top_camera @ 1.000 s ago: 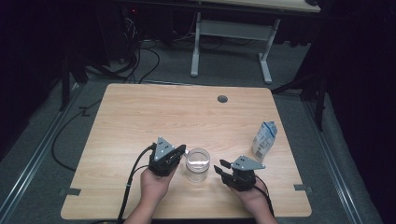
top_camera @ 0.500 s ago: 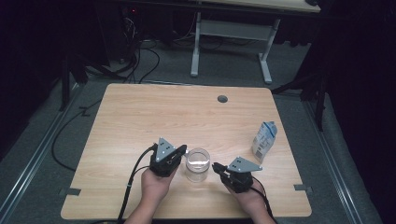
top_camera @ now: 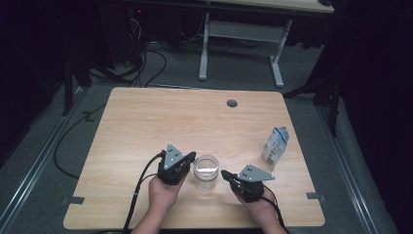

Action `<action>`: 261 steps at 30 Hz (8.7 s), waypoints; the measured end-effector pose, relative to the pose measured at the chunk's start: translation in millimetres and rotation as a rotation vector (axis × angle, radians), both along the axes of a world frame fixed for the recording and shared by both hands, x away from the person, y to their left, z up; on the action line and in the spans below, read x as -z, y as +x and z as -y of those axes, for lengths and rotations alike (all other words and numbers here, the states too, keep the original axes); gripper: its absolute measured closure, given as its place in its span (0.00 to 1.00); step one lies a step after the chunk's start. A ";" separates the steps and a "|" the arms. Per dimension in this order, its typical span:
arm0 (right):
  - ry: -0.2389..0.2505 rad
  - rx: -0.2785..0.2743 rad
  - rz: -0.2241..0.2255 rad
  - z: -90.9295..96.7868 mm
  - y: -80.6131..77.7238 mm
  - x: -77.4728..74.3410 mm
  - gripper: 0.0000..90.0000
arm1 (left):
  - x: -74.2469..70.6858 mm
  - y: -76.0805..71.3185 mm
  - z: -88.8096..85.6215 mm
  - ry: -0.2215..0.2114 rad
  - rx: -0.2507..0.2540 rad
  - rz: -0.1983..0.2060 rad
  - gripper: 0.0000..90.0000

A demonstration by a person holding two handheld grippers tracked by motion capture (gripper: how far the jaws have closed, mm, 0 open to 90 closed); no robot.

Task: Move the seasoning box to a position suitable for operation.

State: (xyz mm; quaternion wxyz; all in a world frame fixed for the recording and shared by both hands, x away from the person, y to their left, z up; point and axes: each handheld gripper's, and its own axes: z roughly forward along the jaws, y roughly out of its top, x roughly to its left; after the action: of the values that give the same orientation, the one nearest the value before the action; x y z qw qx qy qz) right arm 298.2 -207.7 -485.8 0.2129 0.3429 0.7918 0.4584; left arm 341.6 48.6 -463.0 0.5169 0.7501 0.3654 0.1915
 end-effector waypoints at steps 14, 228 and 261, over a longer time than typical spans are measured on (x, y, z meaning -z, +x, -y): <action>0.006 0.000 0.001 0.7 -0.2 -0.8 1.00 | 0.3 1.6 -3.2 -0.003 -0.018 0.008 1.00; -0.017 0.523 0.061 137.0 32.4 4.6 0.62 | 56.9 -30.5 -73.6 -0.006 -0.057 -0.027 0.63; 0.028 0.503 0.102 140.2 34.7 2.9 0.83 | 57.2 -32.2 -73.1 -0.002 -0.068 -0.027 0.62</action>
State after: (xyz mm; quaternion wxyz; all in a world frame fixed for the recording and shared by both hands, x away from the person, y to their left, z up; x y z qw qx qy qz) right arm 332.9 -347.8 -488.7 0.3551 0.5084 0.6634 0.4187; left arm 309.4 121.7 -520.3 0.5059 0.7392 0.3979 0.1985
